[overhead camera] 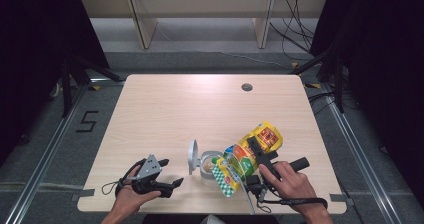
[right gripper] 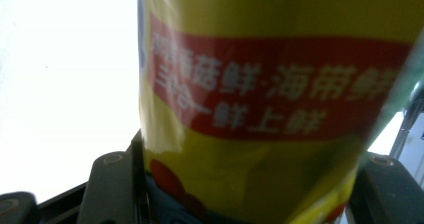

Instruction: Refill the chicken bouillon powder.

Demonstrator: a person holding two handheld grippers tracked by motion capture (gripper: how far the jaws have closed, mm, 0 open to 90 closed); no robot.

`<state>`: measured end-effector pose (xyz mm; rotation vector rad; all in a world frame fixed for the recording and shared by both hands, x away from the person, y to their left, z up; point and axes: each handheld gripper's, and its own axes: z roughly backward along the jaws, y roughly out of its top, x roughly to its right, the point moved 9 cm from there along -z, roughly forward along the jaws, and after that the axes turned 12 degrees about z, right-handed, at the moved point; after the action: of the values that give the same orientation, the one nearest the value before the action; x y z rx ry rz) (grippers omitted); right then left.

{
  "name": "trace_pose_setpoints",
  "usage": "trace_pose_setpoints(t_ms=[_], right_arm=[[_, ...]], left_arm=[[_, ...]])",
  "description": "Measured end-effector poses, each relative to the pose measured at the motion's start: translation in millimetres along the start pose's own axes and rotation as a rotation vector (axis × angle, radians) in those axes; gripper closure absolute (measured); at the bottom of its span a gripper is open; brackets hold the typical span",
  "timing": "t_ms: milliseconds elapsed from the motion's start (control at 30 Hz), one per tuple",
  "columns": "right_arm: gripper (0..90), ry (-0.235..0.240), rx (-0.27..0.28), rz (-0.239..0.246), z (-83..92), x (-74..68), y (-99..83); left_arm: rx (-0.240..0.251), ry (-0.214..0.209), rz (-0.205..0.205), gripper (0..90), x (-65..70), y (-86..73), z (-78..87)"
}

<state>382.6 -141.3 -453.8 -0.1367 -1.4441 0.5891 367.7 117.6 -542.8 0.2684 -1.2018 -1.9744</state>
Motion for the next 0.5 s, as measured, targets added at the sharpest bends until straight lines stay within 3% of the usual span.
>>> trace_pose_setpoints(t_ms=[33,100,167,400,433,467,500], right_arm=[[40.3,0.005,-0.024,0.075,1.4,4.5,-4.2],[40.2,0.005,-0.025,0.074,1.4,4.9,-4.4],[40.2,0.004,-0.022,0.073,2.0,5.0,-4.2],[40.3,0.006,-0.023,0.079,1.9,4.9,-4.4],[40.3,0.005,-0.024,0.082,1.9,5.1,-4.4],[40.3,0.0,-0.019,0.097,1.9,6.5,-4.0],[40.3,0.034,-0.032,0.11,3.1,5.6,-5.0]], left_arm=[[-0.002,-0.003,-0.012,17.6,-0.6,0.3,0.1],[0.003,-0.001,0.012,17.6,0.3,-0.5,-0.7],[0.002,0.005,-0.009,17.6,-1.1,0.0,-0.7],[-0.004,0.007,-0.019,17.8,-2.4,0.0,-0.7],[-0.003,0.004,0.012,17.9,-2.0,-0.7,-1.1],[0.001,0.009,0.008,17.9,-3.3,-0.2,-1.1],[0.002,0.016,0.018,17.9,-4.3,-0.3,-0.4]])
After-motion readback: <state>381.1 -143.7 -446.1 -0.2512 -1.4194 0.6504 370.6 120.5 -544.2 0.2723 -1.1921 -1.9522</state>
